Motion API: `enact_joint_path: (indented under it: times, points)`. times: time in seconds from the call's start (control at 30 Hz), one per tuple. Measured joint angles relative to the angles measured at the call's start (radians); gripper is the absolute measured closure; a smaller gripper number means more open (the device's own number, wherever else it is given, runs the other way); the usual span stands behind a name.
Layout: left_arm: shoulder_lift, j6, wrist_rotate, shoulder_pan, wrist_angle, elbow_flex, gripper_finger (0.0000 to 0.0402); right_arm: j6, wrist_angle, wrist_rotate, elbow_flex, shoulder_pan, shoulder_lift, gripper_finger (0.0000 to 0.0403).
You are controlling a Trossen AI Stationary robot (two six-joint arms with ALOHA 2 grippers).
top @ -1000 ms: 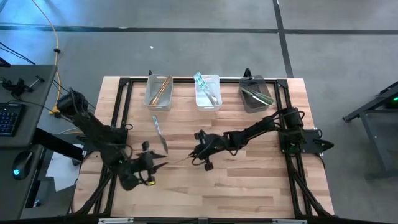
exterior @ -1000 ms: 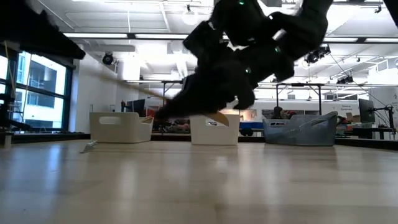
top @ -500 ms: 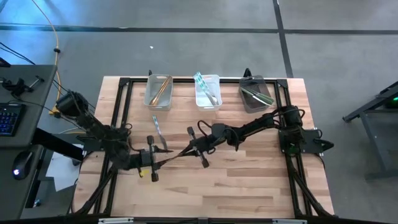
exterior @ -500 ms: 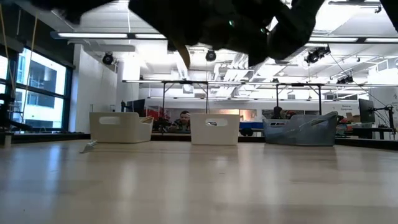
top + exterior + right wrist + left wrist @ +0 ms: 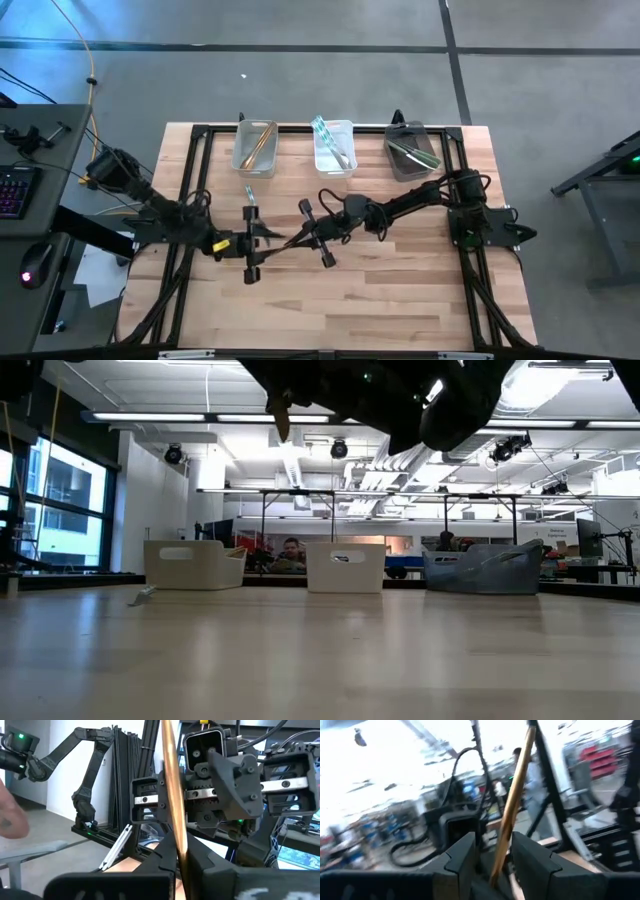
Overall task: Sort silverware by color (type)
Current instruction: Put the gold table knife into the gray bin
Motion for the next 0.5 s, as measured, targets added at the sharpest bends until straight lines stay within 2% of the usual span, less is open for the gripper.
enact_joint_path:
  times: [0.1, 0.2, 0.37, 0.5]
  points:
    - [0.0, -0.017, 0.133, 0.037, -0.001, 0.0, 0.0281, 0.0, 0.001, 0.002, 0.0, 0.0, 0.0, 0.0403]
    - [0.0, -0.032, 0.218, 0.066, -0.001, 0.0, 0.0281, 0.0, 0.008, 0.004, 0.0, -0.007, 0.0, 0.0403]
    - [0.0, -0.032, 0.247, 0.098, 0.012, 0.0, 0.0286, 0.001, 0.008, 0.008, 0.0, -0.019, 0.0, 0.0403]
    - [0.001, 0.008, 0.269, 0.115, 0.045, 0.0, 0.0325, 0.002, 0.007, 0.009, 0.0, -0.025, 0.0, 0.0403]
